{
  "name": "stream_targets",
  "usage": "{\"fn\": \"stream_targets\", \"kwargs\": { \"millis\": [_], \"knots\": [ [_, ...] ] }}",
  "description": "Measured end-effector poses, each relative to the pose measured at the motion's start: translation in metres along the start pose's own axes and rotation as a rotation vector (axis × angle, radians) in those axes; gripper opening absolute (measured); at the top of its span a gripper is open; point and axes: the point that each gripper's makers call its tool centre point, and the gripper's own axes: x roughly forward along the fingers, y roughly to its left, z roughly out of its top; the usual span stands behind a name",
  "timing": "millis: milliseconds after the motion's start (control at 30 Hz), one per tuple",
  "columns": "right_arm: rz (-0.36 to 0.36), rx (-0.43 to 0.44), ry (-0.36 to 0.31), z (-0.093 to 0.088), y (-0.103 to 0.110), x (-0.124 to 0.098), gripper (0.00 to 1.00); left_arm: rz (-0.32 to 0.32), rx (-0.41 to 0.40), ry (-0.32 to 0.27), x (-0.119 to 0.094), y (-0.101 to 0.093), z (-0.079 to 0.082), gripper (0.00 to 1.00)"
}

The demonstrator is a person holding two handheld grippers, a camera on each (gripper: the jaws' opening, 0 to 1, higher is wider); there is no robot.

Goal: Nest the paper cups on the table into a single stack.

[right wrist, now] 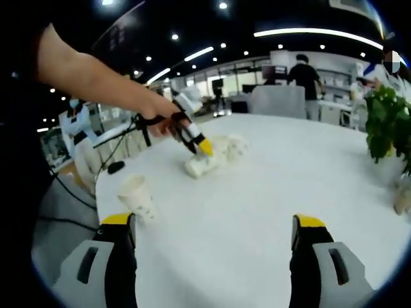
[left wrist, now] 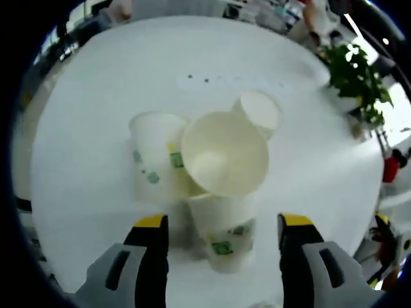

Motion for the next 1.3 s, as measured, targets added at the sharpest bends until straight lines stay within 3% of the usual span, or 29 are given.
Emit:
{"fn": "stream_targets", "kwargs": {
  "millis": [267, 700, 1000, 1300],
  "knots": [
    [0.0, 0.017, 0.01, -0.005, 0.002, 0.002, 0.98, 0.013, -0.011, 0.005, 0.01, 0.008, 0.001, 0.61],
    [0.005, 0.02, 0.01, -0.005, 0.004, 0.003, 0.97, -0.028, 0.002, -0.007, 0.017, 0.003, 0.003, 0.42],
    [0.01, 0.026, 0.015, -0.009, 0.009, 0.003, 0.97, -0.042, 0.009, -0.016, 0.015, 0.002, 0.0, 0.41],
    [0.013, 0.021, 0.009, -0.003, 0.01, 0.004, 0.97, -0.068, 0.035, -0.013, 0.011, -0.005, -0.013, 0.4]
  ]
}}
